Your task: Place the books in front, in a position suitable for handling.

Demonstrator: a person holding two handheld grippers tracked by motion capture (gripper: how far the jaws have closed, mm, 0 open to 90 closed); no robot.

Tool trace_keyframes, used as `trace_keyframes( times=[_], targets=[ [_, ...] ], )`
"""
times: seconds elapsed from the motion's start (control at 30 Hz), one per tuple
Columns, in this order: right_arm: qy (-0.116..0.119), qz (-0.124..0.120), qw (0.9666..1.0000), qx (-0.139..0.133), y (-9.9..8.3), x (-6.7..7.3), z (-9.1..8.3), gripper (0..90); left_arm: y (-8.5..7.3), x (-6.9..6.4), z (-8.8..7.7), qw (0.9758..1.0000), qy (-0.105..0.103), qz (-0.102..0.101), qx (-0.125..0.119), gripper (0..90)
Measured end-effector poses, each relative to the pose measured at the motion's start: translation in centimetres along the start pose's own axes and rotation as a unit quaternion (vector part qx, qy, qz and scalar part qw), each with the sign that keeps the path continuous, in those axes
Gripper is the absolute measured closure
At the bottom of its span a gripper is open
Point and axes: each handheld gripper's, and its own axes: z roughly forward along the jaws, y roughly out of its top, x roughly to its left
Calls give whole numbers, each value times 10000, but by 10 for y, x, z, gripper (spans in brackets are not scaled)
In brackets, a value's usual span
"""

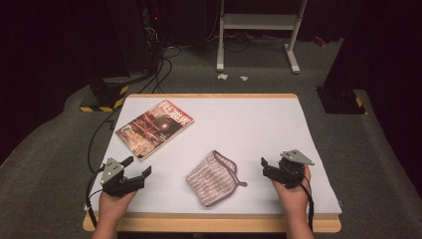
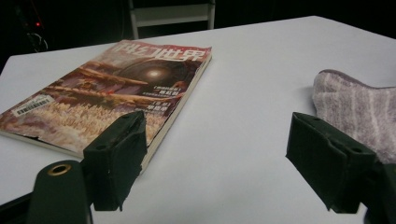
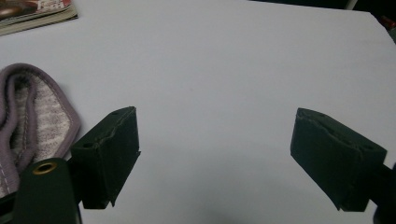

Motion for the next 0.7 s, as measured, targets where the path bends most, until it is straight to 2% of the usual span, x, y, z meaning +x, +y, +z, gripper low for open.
trace_keyframes(
  times=[0.17,0.27,0.37,0.47,0.5,0.53,0.57,0.6,0.7],
  targets=[
    [108,76,9996,-243,-6,-3,2,147,-3,4,4,9997,-41,-77,228,181],
    [136,77,9997,-187,-7,-3,3,147,-4,4,7,9995,-60,-84,300,171],
    [56,165,9996,-243,-9,-2,3,148,-4,4,9,9993,-102,-103,357,170],
    [83,212,9994,-266,-10,-3,3,147,-4,3,10,9992,-123,-93,368,171],
    [166,366,9988,-265,-11,-4,4,147,-3,3,9,9992,-148,-78,364,171],
    [166,366,9988,-265,-11,-4,4,147,-3,3,9,9992,-148,-78,364,172],
    [143,469,9984,-291,-12,-5,4,148,-3,2,10,9990,-196,-101,376,173],
    [143,469,9984,-291,-12,-5,4,148,-3,2,10,9990,-196,-101,376,177],
    [147,442,9985,-279,-11,-5,2,148,-3,-3,13,9981,-364,-70,482,185]
  ],
)
